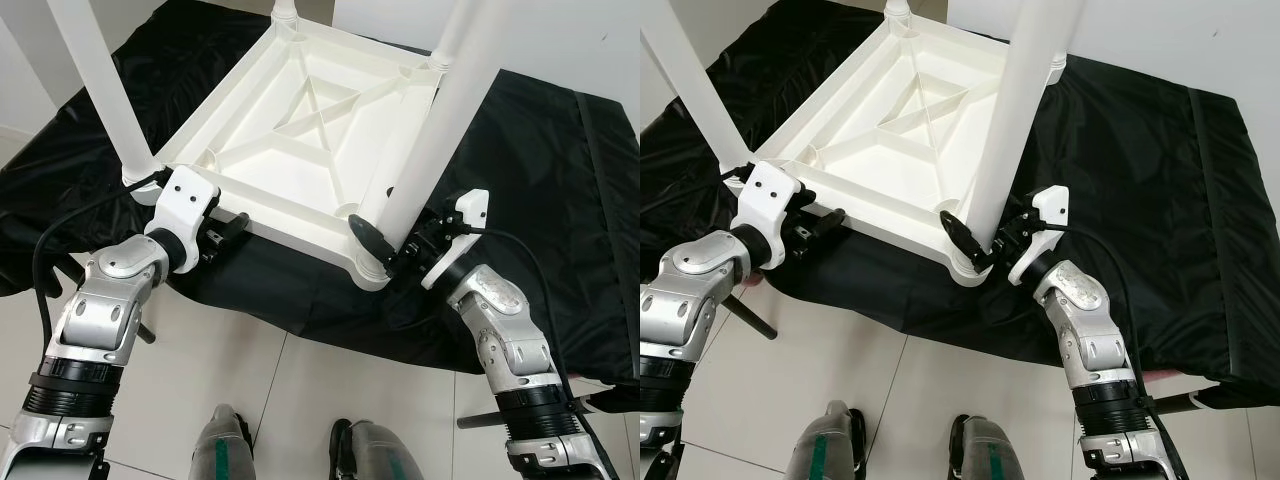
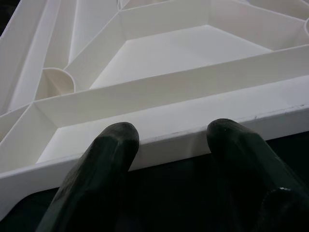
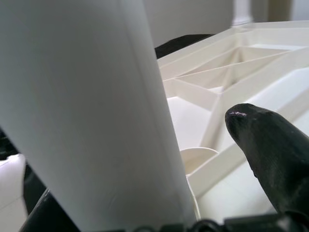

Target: Building children table

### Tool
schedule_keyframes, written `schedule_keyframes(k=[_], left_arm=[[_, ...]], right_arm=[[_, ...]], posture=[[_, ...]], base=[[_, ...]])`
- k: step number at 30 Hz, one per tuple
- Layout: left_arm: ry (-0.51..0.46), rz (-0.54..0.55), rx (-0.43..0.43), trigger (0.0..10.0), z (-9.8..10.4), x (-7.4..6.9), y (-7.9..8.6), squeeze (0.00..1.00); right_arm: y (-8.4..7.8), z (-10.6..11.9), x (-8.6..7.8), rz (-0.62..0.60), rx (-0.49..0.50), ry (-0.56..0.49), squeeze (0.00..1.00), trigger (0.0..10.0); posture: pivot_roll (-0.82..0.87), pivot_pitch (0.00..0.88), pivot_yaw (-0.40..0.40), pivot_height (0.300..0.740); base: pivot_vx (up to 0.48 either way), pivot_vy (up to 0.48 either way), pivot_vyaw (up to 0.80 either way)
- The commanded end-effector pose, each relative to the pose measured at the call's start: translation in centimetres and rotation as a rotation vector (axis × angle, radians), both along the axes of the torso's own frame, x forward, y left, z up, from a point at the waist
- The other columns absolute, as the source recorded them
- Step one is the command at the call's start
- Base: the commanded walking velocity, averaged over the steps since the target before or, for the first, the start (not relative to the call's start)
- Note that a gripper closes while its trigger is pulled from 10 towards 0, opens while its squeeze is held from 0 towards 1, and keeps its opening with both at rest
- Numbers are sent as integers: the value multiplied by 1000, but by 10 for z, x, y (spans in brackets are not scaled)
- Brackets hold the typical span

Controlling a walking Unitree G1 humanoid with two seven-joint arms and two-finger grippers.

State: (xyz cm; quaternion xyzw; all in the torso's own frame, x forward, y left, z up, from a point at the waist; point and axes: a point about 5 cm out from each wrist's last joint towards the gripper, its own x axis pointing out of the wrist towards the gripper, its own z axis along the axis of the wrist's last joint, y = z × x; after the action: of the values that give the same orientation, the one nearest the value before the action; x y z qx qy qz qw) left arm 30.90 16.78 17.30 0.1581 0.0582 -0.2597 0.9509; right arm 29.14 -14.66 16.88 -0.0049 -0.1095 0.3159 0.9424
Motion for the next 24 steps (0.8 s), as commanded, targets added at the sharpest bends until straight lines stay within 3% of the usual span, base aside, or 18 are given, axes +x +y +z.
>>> schedule_keyframes(k=[1,8,12,15,24], left_arm=[[-5,-1,9,10000,-2,2,-4,0],[2,-51,-13,10000,-7,6,-20,0],[10,-80,-19,10000,-12,4,-28,0],[11,-84,-20,10000,-13,4,-29,0],[30,-120,-72,10000,-15,-1,-42,0]], right_arm=[[-20,-1,2,-103,5,6,0,10000],[-49,4,7,-223,-29,-31,0,10000],[-58,7,9,-258,-41,-43,0,10000],[-59,8,9,-261,-43,-45,0,10000],[-33,24,6,-189,3,-98,0,10000]], posture=[[16,93,-68,740],[-20,105,-58,740],[-21,111,-60,740],[-22,119,-60,740],[-7,136,-60,740]], base=[[0,0,0],[0,0,0],[0,0,0],[0,0,0],[0,0,0]])
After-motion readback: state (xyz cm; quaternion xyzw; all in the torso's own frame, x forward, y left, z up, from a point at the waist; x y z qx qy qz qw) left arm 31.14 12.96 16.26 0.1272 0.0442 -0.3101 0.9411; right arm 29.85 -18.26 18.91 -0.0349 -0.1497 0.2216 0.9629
